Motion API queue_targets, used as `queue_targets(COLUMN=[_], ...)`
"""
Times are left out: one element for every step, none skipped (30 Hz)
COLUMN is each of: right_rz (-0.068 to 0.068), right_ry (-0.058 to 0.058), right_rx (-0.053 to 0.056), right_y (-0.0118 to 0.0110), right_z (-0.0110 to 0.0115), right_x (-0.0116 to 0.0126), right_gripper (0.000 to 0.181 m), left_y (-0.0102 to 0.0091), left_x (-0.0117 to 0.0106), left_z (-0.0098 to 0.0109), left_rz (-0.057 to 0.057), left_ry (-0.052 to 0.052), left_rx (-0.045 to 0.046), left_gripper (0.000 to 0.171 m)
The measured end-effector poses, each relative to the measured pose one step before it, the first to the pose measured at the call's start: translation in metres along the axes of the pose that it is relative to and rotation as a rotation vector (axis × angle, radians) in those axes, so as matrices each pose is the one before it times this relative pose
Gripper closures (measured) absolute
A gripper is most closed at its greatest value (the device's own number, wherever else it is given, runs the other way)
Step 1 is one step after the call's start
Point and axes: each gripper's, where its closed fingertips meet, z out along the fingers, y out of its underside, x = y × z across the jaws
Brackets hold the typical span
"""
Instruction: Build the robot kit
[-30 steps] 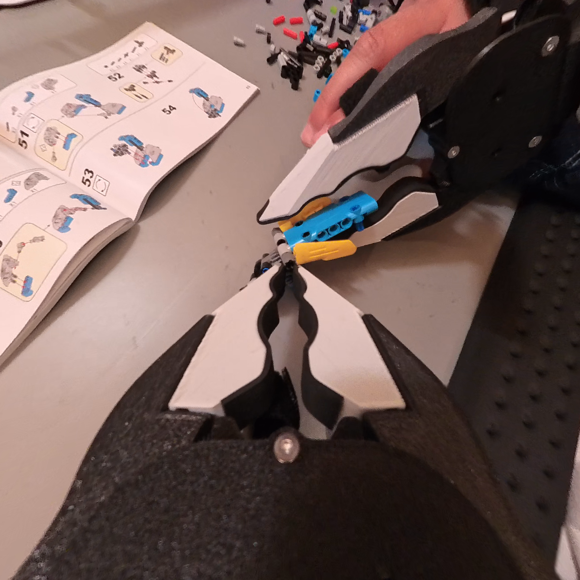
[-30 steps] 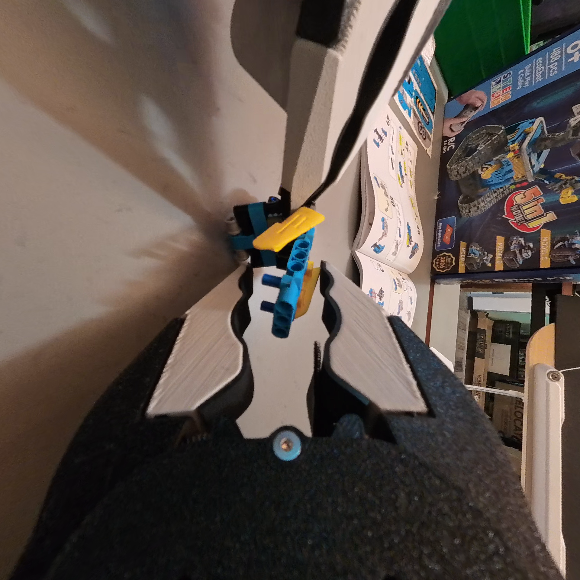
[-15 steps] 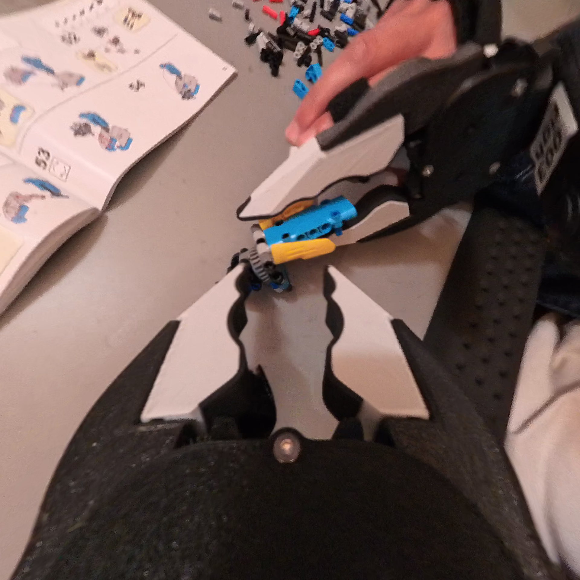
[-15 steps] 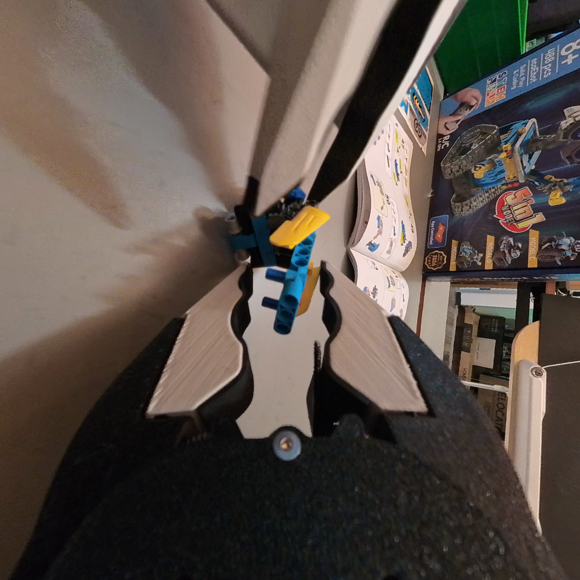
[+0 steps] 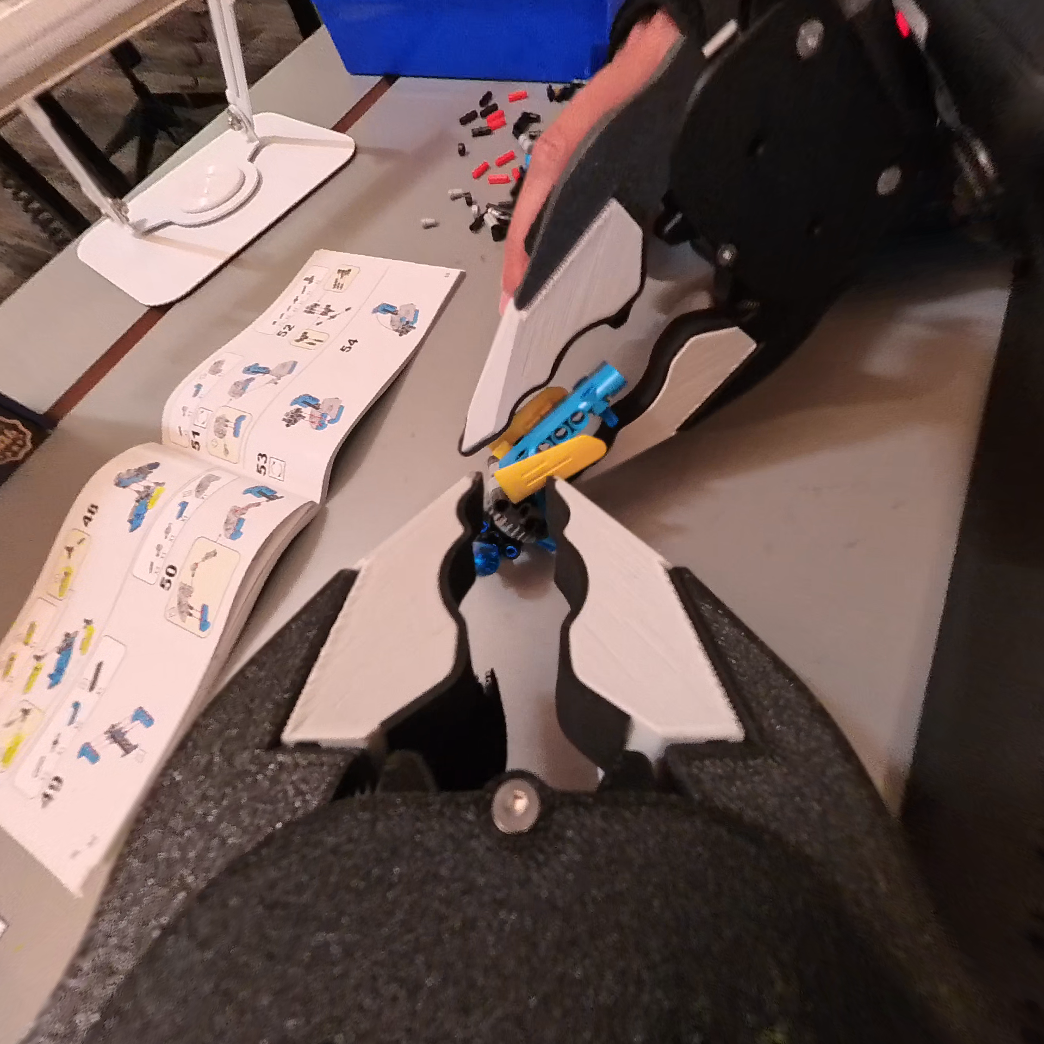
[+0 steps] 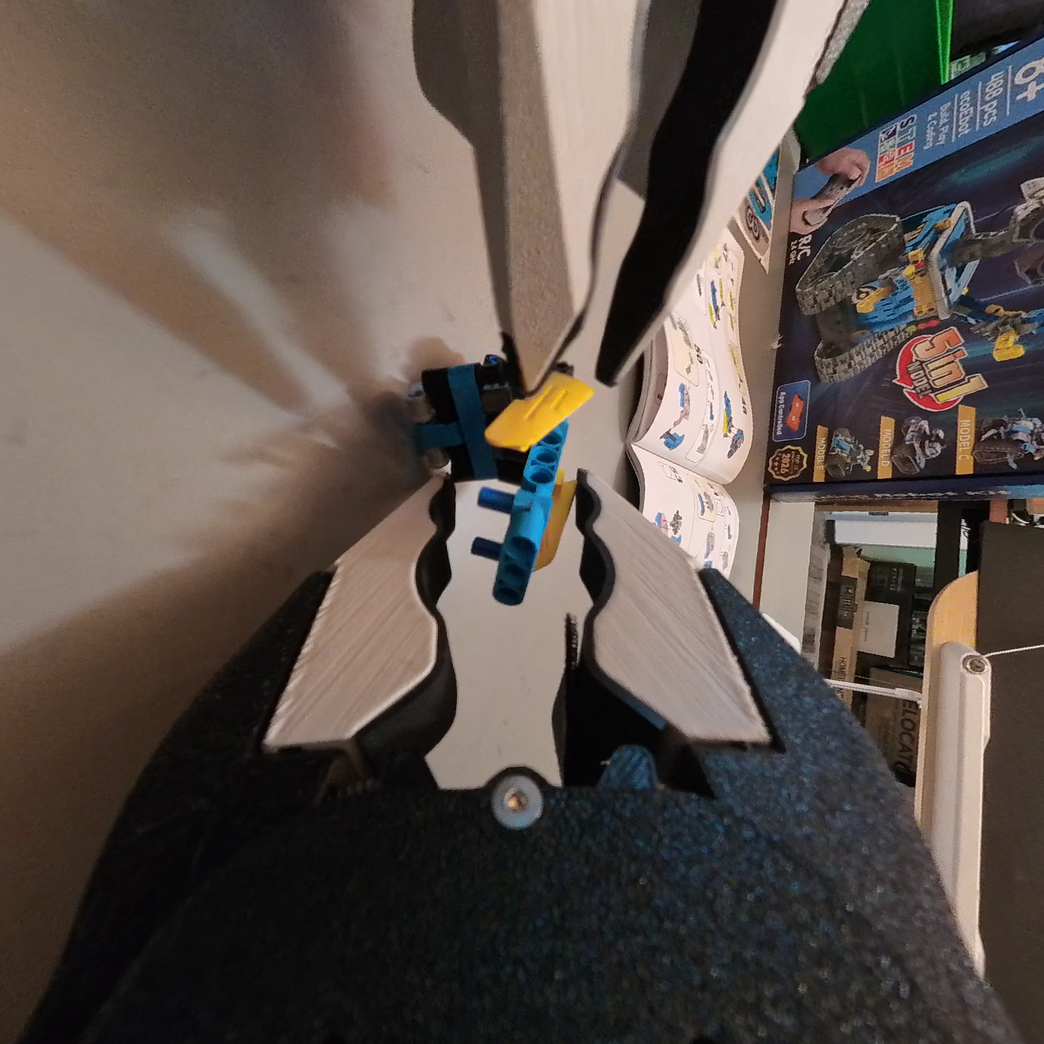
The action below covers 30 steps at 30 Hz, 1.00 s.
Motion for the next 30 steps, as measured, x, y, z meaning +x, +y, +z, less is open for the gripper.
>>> queue_targets(right_rz=[-0.0006, -0.0030, -0.0035, -0.0028, -0.0017, -0.0012, -0.0008, -0.0003, 0.0015, 0.0040, 0.0010, -0.0023, -0.0013, 0.0008, -0.0012, -0.0007, 0.0009, 0.0002, -0.0031, -0.0049, -0.0036, -0.0001, 0.0013, 0.0018, 0.0015, 0.0028, -0.0004, -0.0018, -0.0001, 0.0025], right_ry=[-0.0004, 0.0016, 0.0016, 0.0010, 0.0005, 0.0006, -0.0003, -0.0001, -0.0009, -0.0031, -0.0041, 0.0016, 0.0006, -0.0012, -0.0020, 0.0000, -0.0005, -0.0004, 0.0025, 0.0022, -0.0010, 0.0006, -0.0004, -0.0001, -0.0014, -0.0016, -0.0001, 0.0012, 0.0000, -0.0011], right_rx=[0.0008, 0.0003, -0.0004, 0.0007, 0.0008, -0.0022, -0.0038, -0.0024, -0.0003, 0.0017, 0.0039, 0.0017, 0.0008, 0.0001, 0.0010, 0.0018, -0.0001, -0.0002, -0.0006, -0.0012, 0.0000, -0.0036, -0.0003, 0.0000, 0.0035, 0.0022, 0.0014, -0.0002, -0.0014, 0.0000], right_y=[-0.00007, 0.00003, 0.00001, -0.00031, -0.00036, 0.00001, 0.00028, 0.00044, 0.00033, 0.00007, -0.00062, -0.00053, -0.00045, -0.00039, -0.00020, -0.00030, 0.00001, -0.00004, -0.00002, 0.00006, 0.00001, 0.00053, 0.00042, 0.00036, -0.00026, -0.00037, -0.00040, -0.00018, 0.00011, 0.00001], right_z=[-0.00016, -0.00019, -0.00017, -0.00009, -0.00012, -0.00011, 0.00001, 0.00019, 0.00011, -0.00001, -0.00002, -0.00003, 0.00002, 0.00007, -0.00004, 0.00001, 0.00002, 0.00000, 0.00004, 0.00010, 0.00012, 0.00023, 0.00011, -0.00021, -0.00034, -0.00022, -0.00012, -0.00012, 0.00003, 0.00005], right_x=[-0.00004, 0.00001, 0.00002, -0.00005, 0.00005, 0.00006, -0.00003, -0.00005, 0.00003, -0.00024, -0.00065, -0.00006, -0.00004, -0.00022, -0.00047, -0.00022, 0.00003, 0.00004, 0.00015, 0.00005, -0.00049, -0.00004, 0.00017, 0.00029, 0.00001, -0.00007, 0.00000, 0.00008, -0.00007, 0.00001], right_gripper=[0.139, 0.138, 0.139, 0.138, 0.138, 0.138, 0.138, 0.138, 0.138, 0.138, 0.138, 0.138, 0.138, 0.138, 0.138, 0.138, 0.138, 0.138, 0.138, 0.138, 0.139, 0.138, 0.138, 0.139, 0.139, 0.139, 0.139, 0.139, 0.139, 0.139], left_y=[0.00211, 0.00148, 0.00130, 0.00183, 0.00239, 0.00182, 0.00028, -0.00051, -0.00058, -0.00082, -0.00073, 0.00001, 0.00028, 0.00004, -0.00036, -0.00022, 0.00023, 0.00033, -0.00001, -0.00048, -0.00041, 0.00006, 0.00067, 0.00148, 0.00247, 0.00280, 0.00259, 0.00195, 0.00111, 0.00062], left_x=[0.00071, -0.00052, 0.00042, -0.00001, -0.00143, -0.00075, -0.00021, -0.00006, -0.00004, 0.00016, 0.00031, -0.00003, -0.00009, 0.00043, 0.00068, 0.00011, 0.00004, 0.00010, 0.00062, 0.00150, 0.00315, 0.00445, 0.00399, 0.00212, 0.00051, -0.00036, -0.00101, -0.00085, -0.00098, -0.00117], left_z=[0.00064, 0.00076, 0.00112, 0.00202, 0.00248, 0.00229, 0.00114, 0.00036, 0.00009, -0.00033, -0.00069, -0.00059, -0.00057, -0.00042, -0.00045, -0.00040, -0.00011, -0.00010, -0.00023, -0.00026, -0.00053, -0.00068, -0.00046, -0.00032, 0.00006, 0.00046, 0.00052, 0.00079, 0.00068, 0.00048], left_rz=[0.0549, 0.0566, 0.0493, 0.0333, 0.0170, 0.0093, 0.0049, -0.0105, -0.0361, -0.0538, -0.0535, -0.0403, -0.0301, -0.0295, -0.0337, -0.0259, 0.0003, 0.0222, 0.0237, 0.0149, 0.0112, 0.0109, 0.0136, 0.0212, 0.0317, 0.0415, 0.0500, 0.0559, 0.0577, 0.0576], left_ry=[-0.0136, -0.0235, -0.0141, -0.0099, -0.0124, -0.0065, -0.0014, 0.0046, 0.0152, 0.0262, 0.0303, 0.0249, 0.0196, 0.0208, 0.0245, 0.0203, 0.0068, -0.0054, -0.0085, -0.0028, 0.0086, 0.0157, 0.0097, -0.0055, -0.0191, -0.0289, -0.0362, -0.0389, -0.0416, -0.0421], left_rx=[-0.01892, -0.01688, -0.01768, -0.02141, -0.02142, -0.01376, -0.00025, 0.00381, 0.00199, 0.00486, 0.00737, 0.00573, 0.00371, 0.00440, 0.00436, 0.00199, 0.00046, -0.00065, -0.00049, 0.00228, 0.00521, 0.00635, 0.00521, 0.00140, -0.00459, -0.00860, -0.00976, -0.00854, -0.00521, -0.00255], left_gripper=[0.150, 0.150, 0.150, 0.150, 0.150, 0.155, 0.156, 0.156, 0.157, 0.157, 0.158, 0.159, 0.159, 0.159, 0.160, 0.160, 0.160, 0.160, 0.160, 0.160, 0.158, 0.153, 0.144, 0.137, 0.133, 0.130, 0.130, 0.130, 0.130, 0.130])
